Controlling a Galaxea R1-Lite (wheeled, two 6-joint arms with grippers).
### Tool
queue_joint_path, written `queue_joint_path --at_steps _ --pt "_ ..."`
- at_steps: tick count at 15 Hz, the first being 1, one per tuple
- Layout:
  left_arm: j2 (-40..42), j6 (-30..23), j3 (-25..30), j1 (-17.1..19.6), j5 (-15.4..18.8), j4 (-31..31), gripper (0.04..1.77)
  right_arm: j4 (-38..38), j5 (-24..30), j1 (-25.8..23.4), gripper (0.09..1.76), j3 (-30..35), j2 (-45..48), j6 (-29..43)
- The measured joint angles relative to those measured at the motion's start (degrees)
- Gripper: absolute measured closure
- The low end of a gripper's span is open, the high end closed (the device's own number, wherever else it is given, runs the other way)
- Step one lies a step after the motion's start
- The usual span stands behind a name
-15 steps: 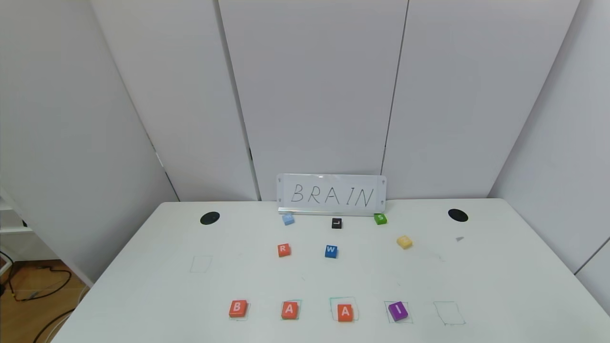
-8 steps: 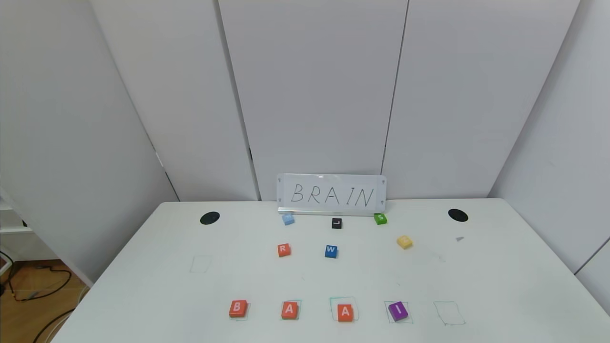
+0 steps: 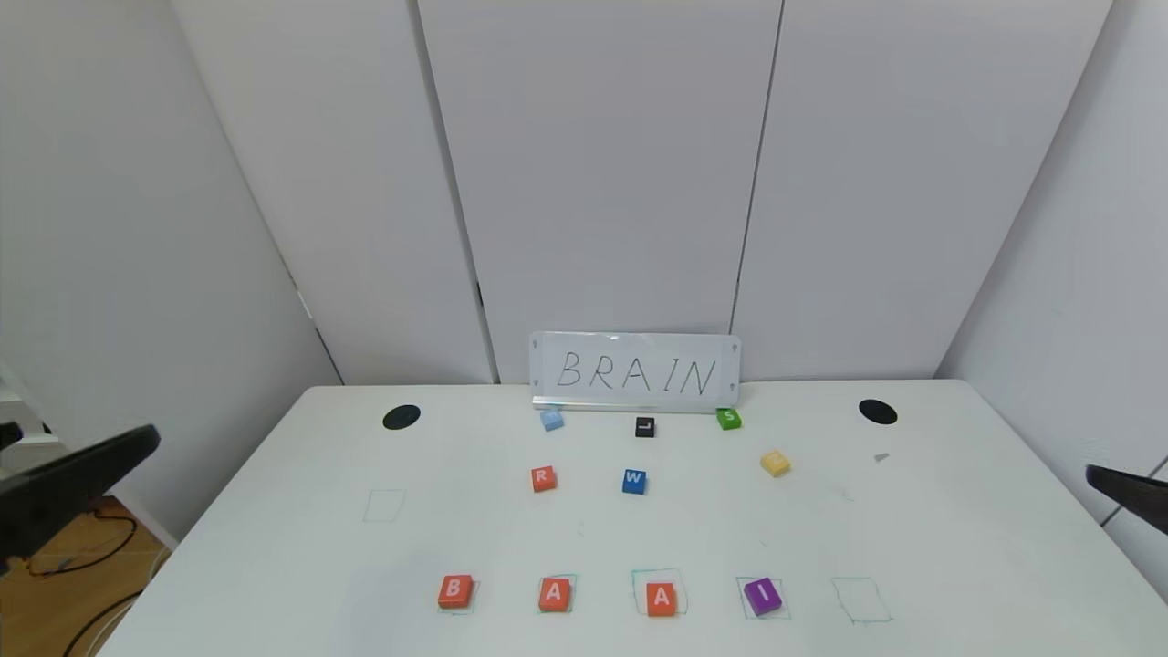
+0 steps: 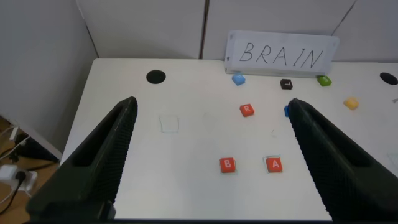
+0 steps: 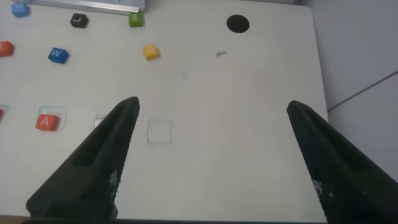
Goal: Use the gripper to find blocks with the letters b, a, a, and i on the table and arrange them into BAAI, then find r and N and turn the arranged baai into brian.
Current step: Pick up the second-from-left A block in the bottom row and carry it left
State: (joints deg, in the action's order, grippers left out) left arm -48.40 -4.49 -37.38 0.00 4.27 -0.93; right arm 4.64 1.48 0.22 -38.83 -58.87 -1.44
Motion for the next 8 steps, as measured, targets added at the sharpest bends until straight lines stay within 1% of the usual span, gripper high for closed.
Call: queue_joint_path --at_steps 2,4,5,8 --pt "-6.2 0.0 -3.4 0.0 -0.3 0.9 0.09 0.2 -0.1 0.0 0.14 -4.3 -6.5 -0.6" --pt "-11.7 0.1 -6.5 -0.1 -0.2 4.3 0.09 0.7 -0.1 -0.1 0.14 -9.1 -11.7 -3.7" --pt "-14.3 0.1 -8.1 -0.2 -0.1 5.7 0.09 2.3 -0.1 -0.1 0.14 -12.1 -13.6 -4.4" --pt "-20.6 0.0 -12.2 -1.0 -0.4 9.5 0.09 12.3 0.0 0.0 0.14 -21.5 -17.6 -3.2"
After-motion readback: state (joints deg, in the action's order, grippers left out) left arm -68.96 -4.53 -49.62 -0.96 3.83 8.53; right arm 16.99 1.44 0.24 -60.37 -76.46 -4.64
